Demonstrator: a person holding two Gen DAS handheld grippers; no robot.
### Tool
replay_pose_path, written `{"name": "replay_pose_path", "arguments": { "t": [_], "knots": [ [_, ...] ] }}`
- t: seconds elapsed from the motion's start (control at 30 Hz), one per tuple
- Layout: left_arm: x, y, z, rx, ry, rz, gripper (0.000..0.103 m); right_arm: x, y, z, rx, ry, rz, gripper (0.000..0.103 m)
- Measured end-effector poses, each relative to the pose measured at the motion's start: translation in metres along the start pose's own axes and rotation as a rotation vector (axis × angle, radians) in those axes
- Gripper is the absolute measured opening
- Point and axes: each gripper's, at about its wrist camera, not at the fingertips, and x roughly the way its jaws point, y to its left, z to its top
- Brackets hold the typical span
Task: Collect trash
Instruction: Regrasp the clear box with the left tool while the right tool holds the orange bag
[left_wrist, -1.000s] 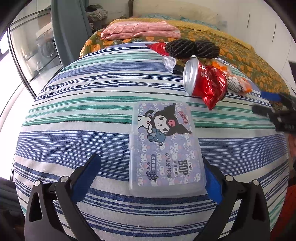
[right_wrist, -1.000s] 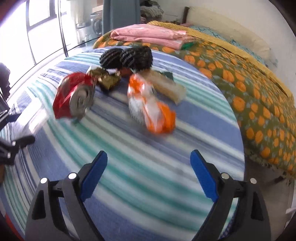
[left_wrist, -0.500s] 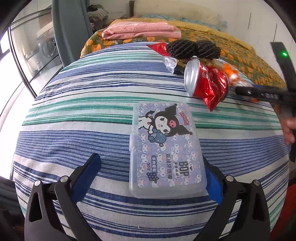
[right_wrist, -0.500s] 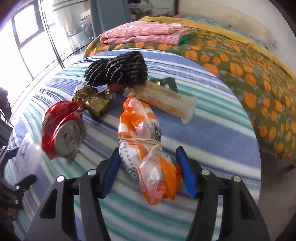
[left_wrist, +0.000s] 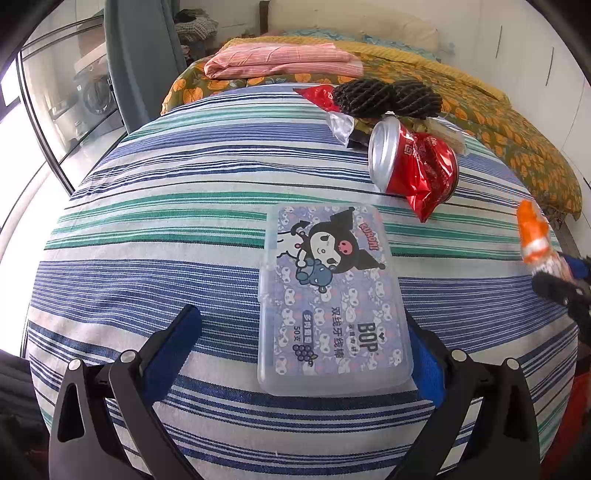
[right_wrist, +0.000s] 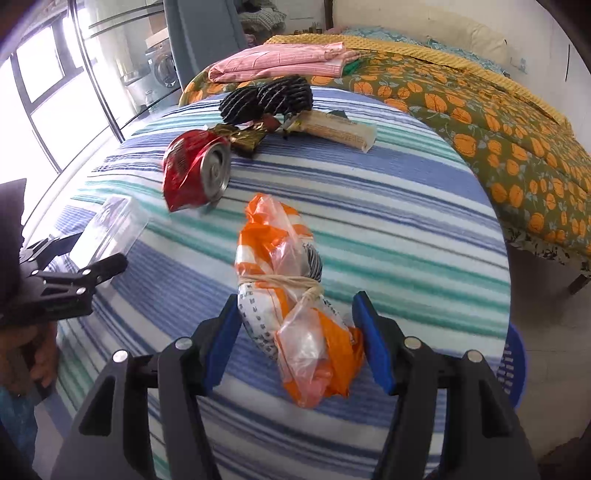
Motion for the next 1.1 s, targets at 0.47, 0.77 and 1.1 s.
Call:
{"name": "replay_pose_path", "arguments": {
  "t": [0.47, 0.77, 1.1],
  "knots": [
    [-0.003, 0.001, -0.005, 0.008, 0.000, -0.008, 0.099, -0.012, -0.002, -0.011, -0.044, 0.078, 0.056, 0.074],
    [-0.012, 0.009, 0.001, 0.043, 0.022, -0.090, 0.099, -0.010, 0.029, 0.005, -0.291, 0.123, 0.044, 0.080],
    [-0.006, 0.002, 0.011, 0.105, 0.061, -0.056, 0.063, 0.019, 0.043, 0.013, -0.274, 0.208, -0.008, 0.043]
  ]
}}
